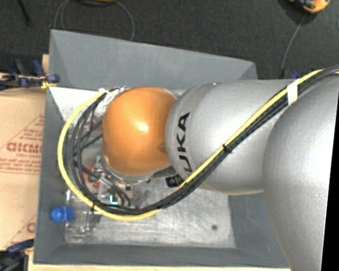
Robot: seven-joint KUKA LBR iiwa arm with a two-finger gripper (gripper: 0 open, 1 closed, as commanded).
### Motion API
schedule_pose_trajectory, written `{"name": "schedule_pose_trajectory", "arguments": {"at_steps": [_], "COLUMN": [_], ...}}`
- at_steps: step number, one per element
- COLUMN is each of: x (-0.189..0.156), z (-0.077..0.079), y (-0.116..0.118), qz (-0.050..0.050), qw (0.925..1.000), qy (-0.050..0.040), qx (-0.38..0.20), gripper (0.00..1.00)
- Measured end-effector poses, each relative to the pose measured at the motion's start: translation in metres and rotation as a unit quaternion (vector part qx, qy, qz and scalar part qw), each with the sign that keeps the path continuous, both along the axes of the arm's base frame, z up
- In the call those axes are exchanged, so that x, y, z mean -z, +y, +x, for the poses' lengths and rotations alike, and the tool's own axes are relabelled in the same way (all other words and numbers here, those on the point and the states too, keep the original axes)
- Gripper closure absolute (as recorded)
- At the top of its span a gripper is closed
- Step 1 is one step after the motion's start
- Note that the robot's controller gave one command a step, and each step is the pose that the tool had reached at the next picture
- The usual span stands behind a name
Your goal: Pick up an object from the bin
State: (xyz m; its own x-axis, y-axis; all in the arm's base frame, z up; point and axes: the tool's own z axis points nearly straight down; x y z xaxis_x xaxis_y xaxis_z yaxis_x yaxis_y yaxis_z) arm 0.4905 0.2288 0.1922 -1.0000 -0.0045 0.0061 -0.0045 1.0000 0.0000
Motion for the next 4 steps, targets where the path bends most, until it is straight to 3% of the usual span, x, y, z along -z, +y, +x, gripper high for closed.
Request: {"name": "schedule_pose_trajectory", "arguments": {"at_steps": [1,2,3,4], "x": [0.037,0.084,0.081,-0.047], "z": [0.021,0.043,0.043,0.043], "y": [-0.103,-0.161,-0.156,-0.149], "qz": [-0.002,-0.002,0.001,0.0], "qw": [0.9987,0.9999,0.9999,0.9996], "qy": [-0.0026,-0.0025,-0.0038,-0.0091], "qx": [0.05,0.016,0.015,-0.026], "gripper": [0.0,0.0,1.0,1.0]}}
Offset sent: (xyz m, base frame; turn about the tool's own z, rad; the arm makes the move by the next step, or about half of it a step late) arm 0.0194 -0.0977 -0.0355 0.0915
